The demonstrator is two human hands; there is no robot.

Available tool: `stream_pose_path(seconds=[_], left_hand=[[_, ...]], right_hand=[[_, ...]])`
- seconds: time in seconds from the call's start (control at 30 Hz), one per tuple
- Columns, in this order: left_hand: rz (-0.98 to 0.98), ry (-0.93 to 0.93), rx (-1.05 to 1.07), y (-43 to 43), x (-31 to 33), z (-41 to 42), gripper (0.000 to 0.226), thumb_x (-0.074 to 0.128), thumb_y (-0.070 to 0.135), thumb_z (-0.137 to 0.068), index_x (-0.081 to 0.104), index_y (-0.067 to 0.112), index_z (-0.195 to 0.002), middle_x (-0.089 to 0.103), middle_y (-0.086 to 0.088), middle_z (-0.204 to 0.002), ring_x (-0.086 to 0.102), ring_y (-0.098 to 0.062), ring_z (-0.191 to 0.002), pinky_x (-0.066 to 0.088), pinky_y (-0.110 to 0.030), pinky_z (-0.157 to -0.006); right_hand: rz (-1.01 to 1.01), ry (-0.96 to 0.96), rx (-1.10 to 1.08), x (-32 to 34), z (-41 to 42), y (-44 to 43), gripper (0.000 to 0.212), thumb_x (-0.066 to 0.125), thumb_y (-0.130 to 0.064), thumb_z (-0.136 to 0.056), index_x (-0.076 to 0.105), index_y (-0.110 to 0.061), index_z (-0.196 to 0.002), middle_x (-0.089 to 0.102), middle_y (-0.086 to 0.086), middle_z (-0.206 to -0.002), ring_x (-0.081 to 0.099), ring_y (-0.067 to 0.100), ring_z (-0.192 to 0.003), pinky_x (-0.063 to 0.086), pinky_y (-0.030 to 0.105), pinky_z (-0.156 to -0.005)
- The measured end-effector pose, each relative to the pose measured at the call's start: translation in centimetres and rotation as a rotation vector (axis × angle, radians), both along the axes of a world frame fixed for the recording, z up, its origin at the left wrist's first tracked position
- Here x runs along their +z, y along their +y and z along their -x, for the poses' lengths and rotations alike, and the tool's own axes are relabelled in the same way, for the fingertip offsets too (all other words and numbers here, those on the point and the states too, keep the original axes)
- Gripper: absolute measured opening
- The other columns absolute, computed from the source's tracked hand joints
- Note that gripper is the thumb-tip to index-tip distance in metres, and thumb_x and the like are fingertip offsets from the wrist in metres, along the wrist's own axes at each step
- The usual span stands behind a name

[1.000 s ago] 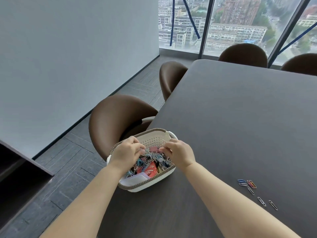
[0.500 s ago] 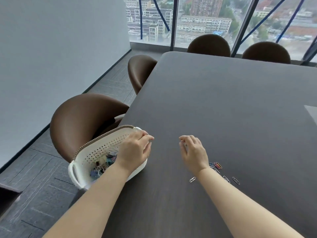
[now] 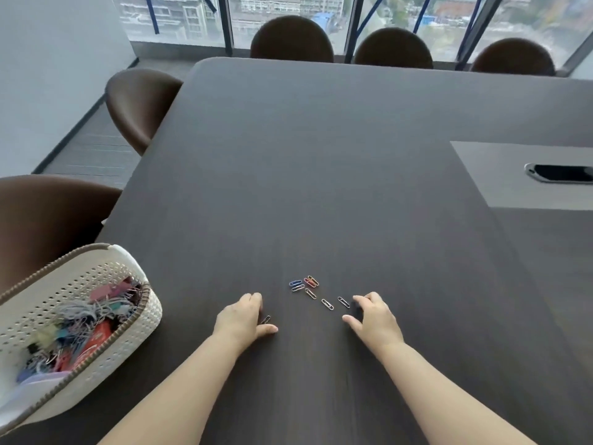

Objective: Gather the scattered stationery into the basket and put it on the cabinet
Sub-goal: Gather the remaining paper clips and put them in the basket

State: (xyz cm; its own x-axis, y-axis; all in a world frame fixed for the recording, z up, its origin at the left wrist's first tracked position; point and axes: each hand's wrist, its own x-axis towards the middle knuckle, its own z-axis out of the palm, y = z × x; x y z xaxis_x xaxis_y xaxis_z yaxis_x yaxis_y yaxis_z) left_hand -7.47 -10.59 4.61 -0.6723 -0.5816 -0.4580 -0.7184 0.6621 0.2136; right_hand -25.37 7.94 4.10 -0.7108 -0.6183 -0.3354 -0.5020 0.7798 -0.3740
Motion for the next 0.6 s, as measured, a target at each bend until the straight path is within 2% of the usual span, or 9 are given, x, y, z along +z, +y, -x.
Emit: stream_pose_path(seconds=[0.17,0.3,0.47,0.6], left_hand=[[-0.034,0.111,0.014,-0.6,-0.3,0.4,0.020,0.058,0.041,-0.086,0.049,0.022,-0.085,0.047,0.006,-0.090,0.056,-0.020,-0.099,0.042,-0.027,-0.080],[-0.050,0.136,0.017,-0.8,-0.7,0.5,0.018,0.058,0.037,-0.088,0.061,0.019,-0.091,0.046,0.009,-0.088,0.055,-0.016,-0.097,0.042,-0.027,-0.081],[-0.036,0.212,-0.043,-0.9,-0.7,1.6,0.017,0.057,0.036,-0.088,0.059,0.019,-0.090,0.044,0.010,-0.089,0.054,-0.015,-0.094,0.042,-0.026,-0.077],[-0.048,0.301,-0.060,-0.7,-0.4,4.1,0.015,0.058,0.034,-0.087,0.056,0.020,-0.092,0.054,0.009,-0.086,0.054,-0.014,-0.090,0.041,-0.026,-0.075]], right_hand=[[0.090,-0.036,0.017,-0.4,-0.9,-3.1,0.044,0.065,-0.036,-0.083,0.056,-0.016,-0.121,0.051,0.000,-0.114,0.051,0.019,-0.108,0.043,0.029,-0.089],[0.098,-0.015,0.012,-0.6,-1.9,-5.0,0.029,0.059,-0.028,-0.087,0.061,-0.014,-0.113,0.053,0.002,-0.113,0.053,0.020,-0.105,0.043,0.028,-0.086],[0.098,-0.022,0.019,-0.8,-1.9,-5.5,0.017,0.055,-0.023,-0.090,0.064,-0.014,-0.103,0.058,0.002,-0.107,0.056,0.020,-0.099,0.042,0.027,-0.082],[0.199,-0.056,0.033,-1.0,-1.6,-4.7,0.013,0.062,-0.020,-0.086,0.064,-0.014,-0.098,0.057,-0.003,-0.100,0.059,0.014,-0.085,0.042,0.023,-0.075]])
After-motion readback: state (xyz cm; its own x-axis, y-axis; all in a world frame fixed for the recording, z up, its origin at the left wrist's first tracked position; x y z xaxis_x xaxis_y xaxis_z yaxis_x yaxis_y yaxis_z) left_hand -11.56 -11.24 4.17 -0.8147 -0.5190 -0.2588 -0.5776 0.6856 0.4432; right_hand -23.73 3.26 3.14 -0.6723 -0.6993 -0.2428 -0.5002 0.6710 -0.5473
